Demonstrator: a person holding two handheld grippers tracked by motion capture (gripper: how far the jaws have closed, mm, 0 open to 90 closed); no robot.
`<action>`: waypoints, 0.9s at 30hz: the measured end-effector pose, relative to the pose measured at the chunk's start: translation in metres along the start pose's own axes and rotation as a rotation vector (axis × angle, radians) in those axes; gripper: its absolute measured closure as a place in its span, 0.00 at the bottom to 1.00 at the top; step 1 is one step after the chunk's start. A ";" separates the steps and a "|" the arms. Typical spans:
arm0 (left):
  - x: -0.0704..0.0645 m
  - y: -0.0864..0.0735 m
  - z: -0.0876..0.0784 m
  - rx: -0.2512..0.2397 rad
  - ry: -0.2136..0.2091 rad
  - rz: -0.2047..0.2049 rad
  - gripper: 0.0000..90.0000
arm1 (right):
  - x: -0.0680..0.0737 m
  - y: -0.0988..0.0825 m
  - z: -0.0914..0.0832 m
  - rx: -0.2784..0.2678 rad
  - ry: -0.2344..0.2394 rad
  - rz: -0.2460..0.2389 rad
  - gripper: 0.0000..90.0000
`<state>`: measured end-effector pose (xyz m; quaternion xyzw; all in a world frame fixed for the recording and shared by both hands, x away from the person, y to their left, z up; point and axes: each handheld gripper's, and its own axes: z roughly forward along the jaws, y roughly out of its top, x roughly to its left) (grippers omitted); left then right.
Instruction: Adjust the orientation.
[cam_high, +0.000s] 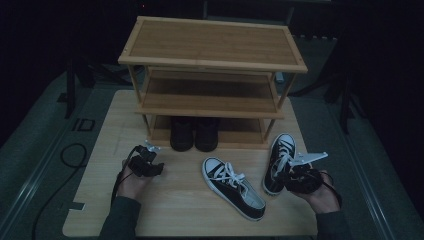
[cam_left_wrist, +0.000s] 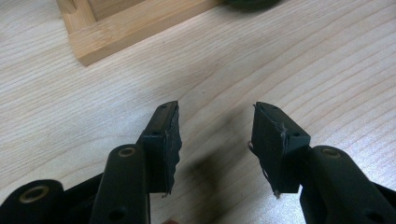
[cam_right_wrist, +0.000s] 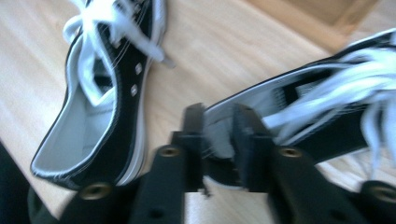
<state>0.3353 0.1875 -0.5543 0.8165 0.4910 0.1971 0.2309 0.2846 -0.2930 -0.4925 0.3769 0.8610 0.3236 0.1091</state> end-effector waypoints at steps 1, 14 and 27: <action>0.000 0.000 0.000 0.000 0.000 0.000 0.58 | -0.002 0.000 -0.001 -0.009 -0.010 0.010 0.79; 0.001 0.000 0.000 0.002 -0.002 -0.004 0.58 | -0.034 0.007 0.022 0.058 -0.258 0.198 0.65; 0.002 -0.001 0.000 -0.002 -0.003 -0.008 0.58 | -0.050 0.016 0.049 0.148 -0.340 0.272 0.88</action>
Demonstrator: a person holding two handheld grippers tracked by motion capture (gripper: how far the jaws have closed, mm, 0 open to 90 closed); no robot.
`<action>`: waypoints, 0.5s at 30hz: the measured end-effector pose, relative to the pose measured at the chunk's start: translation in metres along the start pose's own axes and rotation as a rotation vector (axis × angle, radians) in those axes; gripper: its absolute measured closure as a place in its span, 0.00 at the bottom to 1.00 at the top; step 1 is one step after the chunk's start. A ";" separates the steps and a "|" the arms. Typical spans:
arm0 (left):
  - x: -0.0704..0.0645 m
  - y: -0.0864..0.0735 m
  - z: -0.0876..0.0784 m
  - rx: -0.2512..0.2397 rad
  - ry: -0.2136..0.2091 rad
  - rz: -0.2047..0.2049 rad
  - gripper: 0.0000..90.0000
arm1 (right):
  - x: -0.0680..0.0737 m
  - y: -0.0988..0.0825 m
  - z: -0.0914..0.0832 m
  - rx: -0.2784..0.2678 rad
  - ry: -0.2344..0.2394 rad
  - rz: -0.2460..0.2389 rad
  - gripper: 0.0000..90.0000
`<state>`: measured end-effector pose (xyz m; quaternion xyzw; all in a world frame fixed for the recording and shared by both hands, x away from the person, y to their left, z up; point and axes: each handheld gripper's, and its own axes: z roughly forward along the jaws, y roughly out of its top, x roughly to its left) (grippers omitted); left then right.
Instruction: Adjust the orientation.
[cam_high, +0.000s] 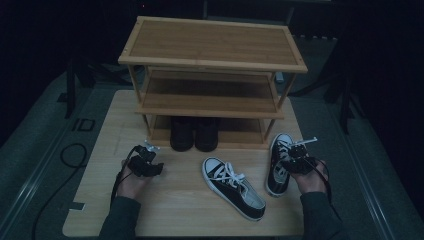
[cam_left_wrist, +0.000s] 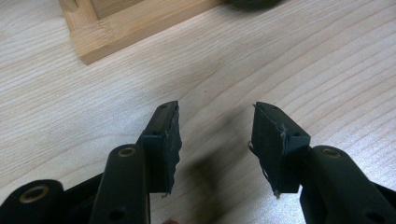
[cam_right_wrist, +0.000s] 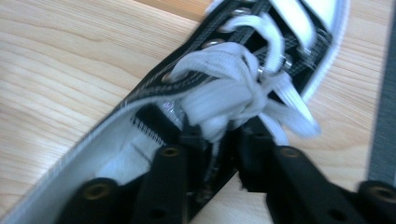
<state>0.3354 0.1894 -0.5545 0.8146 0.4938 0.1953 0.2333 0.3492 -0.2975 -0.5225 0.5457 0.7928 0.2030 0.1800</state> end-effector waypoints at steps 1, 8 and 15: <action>0.000 0.000 0.000 0.000 0.000 0.001 0.58 | -0.001 -0.001 -0.002 0.008 -0.019 0.004 0.91; 0.000 0.000 0.000 0.002 0.001 0.001 0.58 | -0.004 -0.006 -0.007 0.005 -0.040 0.008 0.94; 0.000 0.000 0.001 0.004 0.000 -0.001 0.58 | -0.006 -0.013 -0.013 -0.005 -0.045 -0.014 0.94</action>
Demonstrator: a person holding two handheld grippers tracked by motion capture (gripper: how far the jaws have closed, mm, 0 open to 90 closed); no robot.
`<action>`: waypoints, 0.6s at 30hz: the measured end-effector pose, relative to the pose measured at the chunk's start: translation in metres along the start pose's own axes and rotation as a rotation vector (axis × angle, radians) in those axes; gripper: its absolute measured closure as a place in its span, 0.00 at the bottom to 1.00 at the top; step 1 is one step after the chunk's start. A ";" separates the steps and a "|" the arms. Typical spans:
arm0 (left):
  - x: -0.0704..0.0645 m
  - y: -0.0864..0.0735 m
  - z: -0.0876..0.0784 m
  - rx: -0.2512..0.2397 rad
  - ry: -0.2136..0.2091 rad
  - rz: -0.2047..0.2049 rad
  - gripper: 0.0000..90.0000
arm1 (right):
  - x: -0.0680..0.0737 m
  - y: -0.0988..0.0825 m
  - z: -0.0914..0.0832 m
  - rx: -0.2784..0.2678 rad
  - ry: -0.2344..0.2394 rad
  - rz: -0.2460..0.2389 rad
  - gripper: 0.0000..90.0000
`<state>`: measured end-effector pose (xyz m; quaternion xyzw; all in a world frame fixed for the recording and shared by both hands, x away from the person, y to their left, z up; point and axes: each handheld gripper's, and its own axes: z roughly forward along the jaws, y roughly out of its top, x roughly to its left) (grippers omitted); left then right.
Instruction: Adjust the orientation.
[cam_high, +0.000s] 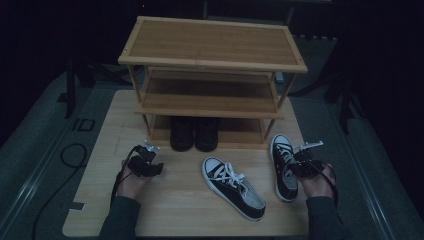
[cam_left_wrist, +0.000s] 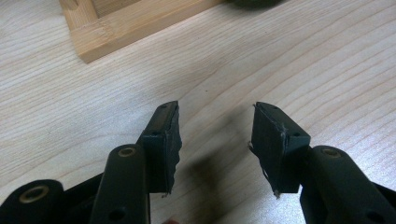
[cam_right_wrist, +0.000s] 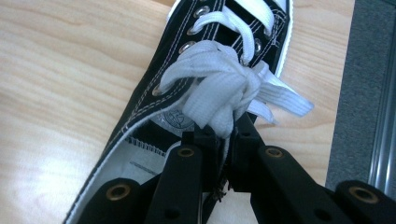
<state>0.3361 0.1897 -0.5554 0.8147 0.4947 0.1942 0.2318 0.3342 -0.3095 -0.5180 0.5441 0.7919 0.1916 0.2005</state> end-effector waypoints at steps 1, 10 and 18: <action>0.000 0.000 0.000 0.001 -0.001 0.000 0.58 | -0.001 -0.001 -0.001 -0.004 0.009 0.001 0.94; 0.000 0.000 0.000 -0.001 -0.004 -0.003 0.58 | -0.007 -0.014 -0.012 -0.032 0.038 -0.033 0.94; 0.000 0.000 -0.001 -0.007 -0.003 -0.005 0.58 | 0.000 -0.017 -0.023 -0.059 0.034 -0.071 0.95</action>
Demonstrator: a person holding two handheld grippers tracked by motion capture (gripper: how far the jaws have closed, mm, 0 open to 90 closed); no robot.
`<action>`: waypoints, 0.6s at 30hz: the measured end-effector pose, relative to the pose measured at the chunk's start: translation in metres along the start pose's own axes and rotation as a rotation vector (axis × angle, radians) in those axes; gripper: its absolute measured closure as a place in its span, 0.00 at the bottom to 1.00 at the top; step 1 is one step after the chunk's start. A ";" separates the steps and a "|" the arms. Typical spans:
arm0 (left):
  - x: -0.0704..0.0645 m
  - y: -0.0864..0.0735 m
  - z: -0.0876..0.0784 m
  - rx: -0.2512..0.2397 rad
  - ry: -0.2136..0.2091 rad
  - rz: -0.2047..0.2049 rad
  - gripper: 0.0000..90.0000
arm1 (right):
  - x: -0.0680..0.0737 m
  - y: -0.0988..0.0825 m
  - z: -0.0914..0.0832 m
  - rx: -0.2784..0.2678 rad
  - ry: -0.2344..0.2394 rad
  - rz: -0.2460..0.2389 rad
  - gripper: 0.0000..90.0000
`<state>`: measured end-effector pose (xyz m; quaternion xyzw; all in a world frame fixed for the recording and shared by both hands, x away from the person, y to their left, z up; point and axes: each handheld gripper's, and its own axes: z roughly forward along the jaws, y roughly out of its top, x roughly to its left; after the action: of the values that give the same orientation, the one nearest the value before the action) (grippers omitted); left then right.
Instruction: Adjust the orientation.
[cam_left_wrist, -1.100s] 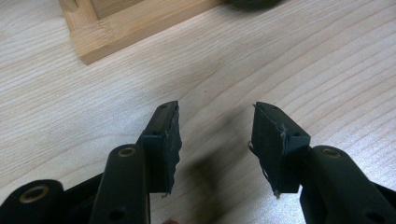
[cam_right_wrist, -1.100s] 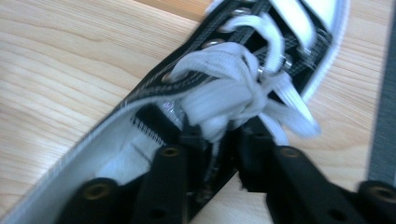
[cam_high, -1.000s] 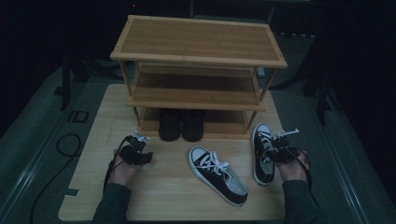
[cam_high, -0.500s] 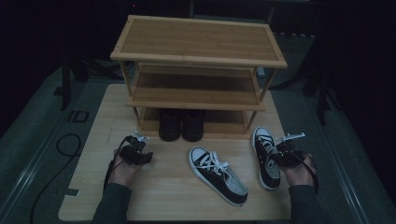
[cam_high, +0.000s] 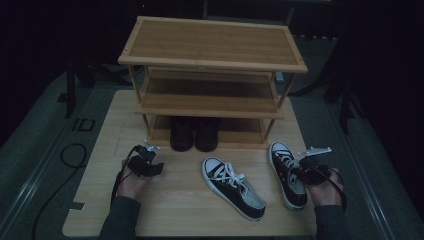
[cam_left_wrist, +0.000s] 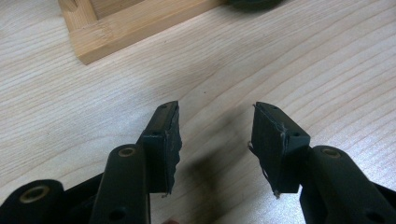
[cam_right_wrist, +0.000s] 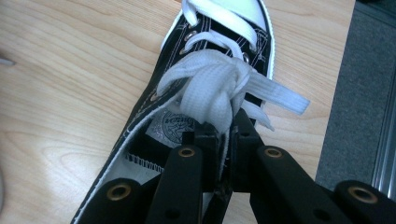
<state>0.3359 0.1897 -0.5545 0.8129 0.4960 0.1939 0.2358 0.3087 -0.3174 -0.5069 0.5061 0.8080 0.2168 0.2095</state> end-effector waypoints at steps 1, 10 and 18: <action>0.000 0.000 0.000 0.001 0.000 0.001 0.58 | 0.001 0.000 -0.001 -0.003 0.000 -0.002 0.95; -0.001 0.000 0.001 0.006 0.001 0.008 0.58 | 0.006 0.003 -0.013 -0.056 0.020 -0.034 0.95; -0.001 0.000 0.001 0.003 -0.001 0.005 0.58 | 0.017 0.012 -0.010 -0.121 0.127 -0.113 0.95</action>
<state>0.3363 0.1888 -0.5551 0.8146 0.4940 0.1936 0.2343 0.3056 -0.2986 -0.4939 0.4315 0.8324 0.2847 0.1997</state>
